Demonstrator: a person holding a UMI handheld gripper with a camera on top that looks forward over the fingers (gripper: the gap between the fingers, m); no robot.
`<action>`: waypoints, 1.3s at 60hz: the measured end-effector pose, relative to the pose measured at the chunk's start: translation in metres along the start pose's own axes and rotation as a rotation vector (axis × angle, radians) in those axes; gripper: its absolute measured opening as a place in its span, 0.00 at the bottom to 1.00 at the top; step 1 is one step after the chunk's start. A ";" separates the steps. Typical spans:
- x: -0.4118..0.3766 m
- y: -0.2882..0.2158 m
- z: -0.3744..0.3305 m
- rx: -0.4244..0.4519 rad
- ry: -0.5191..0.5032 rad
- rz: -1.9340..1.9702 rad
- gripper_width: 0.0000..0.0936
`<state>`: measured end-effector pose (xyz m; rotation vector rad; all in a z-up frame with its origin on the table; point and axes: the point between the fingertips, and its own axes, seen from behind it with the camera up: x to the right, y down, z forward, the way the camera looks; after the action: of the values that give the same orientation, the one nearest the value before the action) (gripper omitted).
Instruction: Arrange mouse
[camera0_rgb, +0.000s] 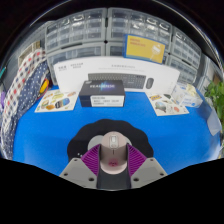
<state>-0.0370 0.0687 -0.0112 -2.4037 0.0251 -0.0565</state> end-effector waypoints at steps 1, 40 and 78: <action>0.000 -0.002 0.001 0.010 0.000 0.008 0.36; 0.017 -0.031 -0.051 0.001 -0.107 -0.061 0.93; 0.200 -0.079 -0.235 0.194 0.033 -0.013 0.93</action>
<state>0.1515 -0.0374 0.2229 -2.2094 0.0183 -0.1006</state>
